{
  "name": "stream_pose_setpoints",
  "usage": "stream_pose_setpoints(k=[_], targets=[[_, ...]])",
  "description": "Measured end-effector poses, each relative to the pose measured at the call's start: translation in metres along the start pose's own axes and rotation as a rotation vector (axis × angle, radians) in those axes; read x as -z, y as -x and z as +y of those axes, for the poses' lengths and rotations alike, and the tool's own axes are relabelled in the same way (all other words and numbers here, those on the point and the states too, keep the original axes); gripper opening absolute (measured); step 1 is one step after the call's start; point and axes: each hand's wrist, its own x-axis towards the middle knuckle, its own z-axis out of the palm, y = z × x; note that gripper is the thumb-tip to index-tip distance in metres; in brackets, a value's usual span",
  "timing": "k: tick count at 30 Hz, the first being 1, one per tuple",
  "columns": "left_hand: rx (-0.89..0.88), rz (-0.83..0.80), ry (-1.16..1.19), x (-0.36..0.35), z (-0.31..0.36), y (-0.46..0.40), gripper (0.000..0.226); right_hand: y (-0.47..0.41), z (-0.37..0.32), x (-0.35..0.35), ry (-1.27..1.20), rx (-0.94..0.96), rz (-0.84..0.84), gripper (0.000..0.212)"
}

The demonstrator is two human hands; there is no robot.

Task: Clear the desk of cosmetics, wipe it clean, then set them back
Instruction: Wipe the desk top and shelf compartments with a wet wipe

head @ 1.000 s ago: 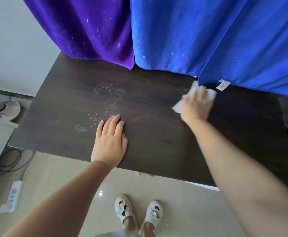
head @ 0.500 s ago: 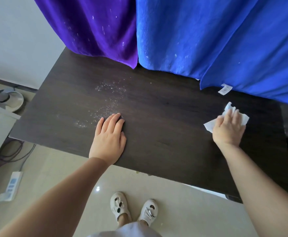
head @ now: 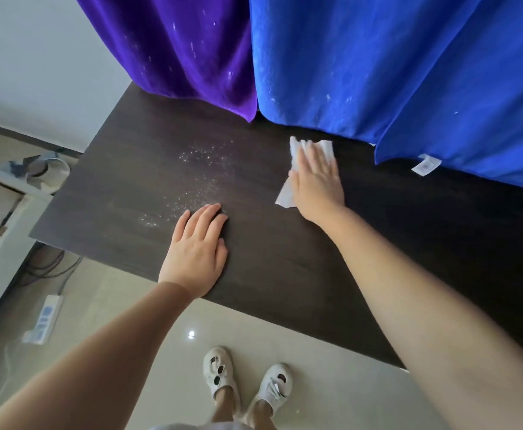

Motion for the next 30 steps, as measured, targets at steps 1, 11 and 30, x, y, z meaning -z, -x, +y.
stream_pose_setpoints(k=[1, 11, 30], targets=[[-0.001, 0.0, 0.0, 0.0, 0.0, 0.0, 0.041, 0.01, 0.024, 0.001, 0.01, -0.061, 0.064, 0.055], [0.007, -0.05, 0.017, 0.002, -0.001, 0.0, 0.043, 0.066, -0.062, -0.014, -0.02, 0.072, -0.066, 0.058], [-0.04, -0.036, 0.055, 0.041, -0.199, 0.001, 0.046, 0.081, -0.218, -0.054, -0.024, -0.291, 0.126, 0.058]])
